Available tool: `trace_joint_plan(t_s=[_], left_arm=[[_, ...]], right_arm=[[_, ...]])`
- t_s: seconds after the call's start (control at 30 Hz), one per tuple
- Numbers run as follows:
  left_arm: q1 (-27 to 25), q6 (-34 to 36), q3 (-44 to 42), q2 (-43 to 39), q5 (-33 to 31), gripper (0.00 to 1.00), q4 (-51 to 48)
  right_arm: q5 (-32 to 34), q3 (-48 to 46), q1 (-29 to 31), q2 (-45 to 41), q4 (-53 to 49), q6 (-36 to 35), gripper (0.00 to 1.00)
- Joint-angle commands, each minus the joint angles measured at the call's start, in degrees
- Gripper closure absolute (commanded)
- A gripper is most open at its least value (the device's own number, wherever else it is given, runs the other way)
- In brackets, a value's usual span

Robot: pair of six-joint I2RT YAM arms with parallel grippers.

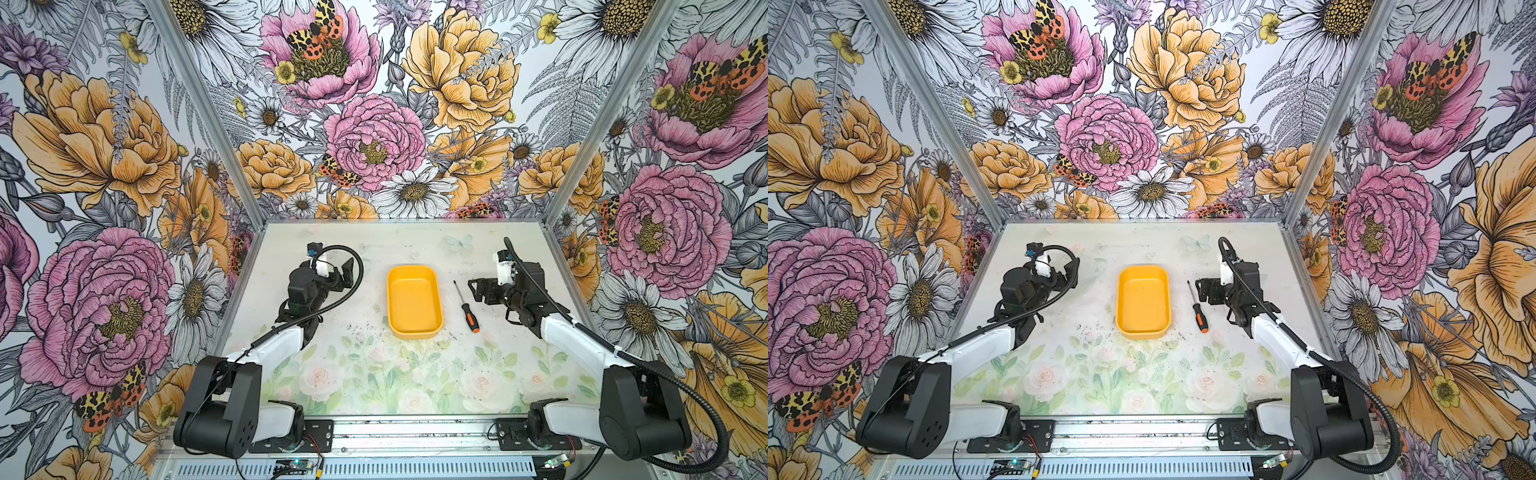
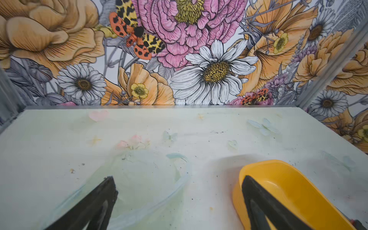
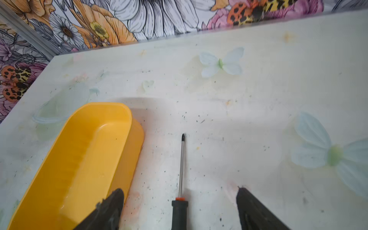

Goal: Put the screwdriver in the bin
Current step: 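Reach the right gripper down over the screwdriver handle while the left arm lifts slightly, then close the right gripper on the black-and-orange screwdriver handle and lift it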

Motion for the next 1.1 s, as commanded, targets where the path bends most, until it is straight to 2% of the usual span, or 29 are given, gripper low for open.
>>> trace_joint_plan(t_s=[0.0, 0.1, 0.33, 0.7, 0.93, 1.07], left_arm=[[-1.88, -3.03, 3.95, 3.45, 3.7, 0.01, -3.42], [-2.69, -5.28, 5.96, 5.34, 4.56, 0.01, -5.3], [-3.44, -6.68, 4.19, 5.52, 4.11, 0.01, -6.08], [-3.28, -5.36, 6.67, 5.17, 3.64, 0.01, -15.52], [-3.18, -5.05, 5.58, 4.25, 3.53, 0.01, -15.79], [-2.98, -4.98, 5.31, 3.74, 3.81, 0.01, -16.02]], right_arm=[[-0.59, -0.88, 0.78, 1.74, -3.44, 3.44, 0.13], [-1.65, -0.67, 1.46, 3.28, -4.4, 3.87, 0.17], [-1.43, 0.04, 3.31, 7.02, -6.33, 5.46, 0.23], [4.48, 3.16, 8.68, 10.56, -11.78, 7.3, 0.28], [10.53, 7.17, 10.56, 13.25, -19.19, 7.28, 0.34], [11.12, 8.38, 10.62, 14.07, -20.83, 7.71, 0.39]])
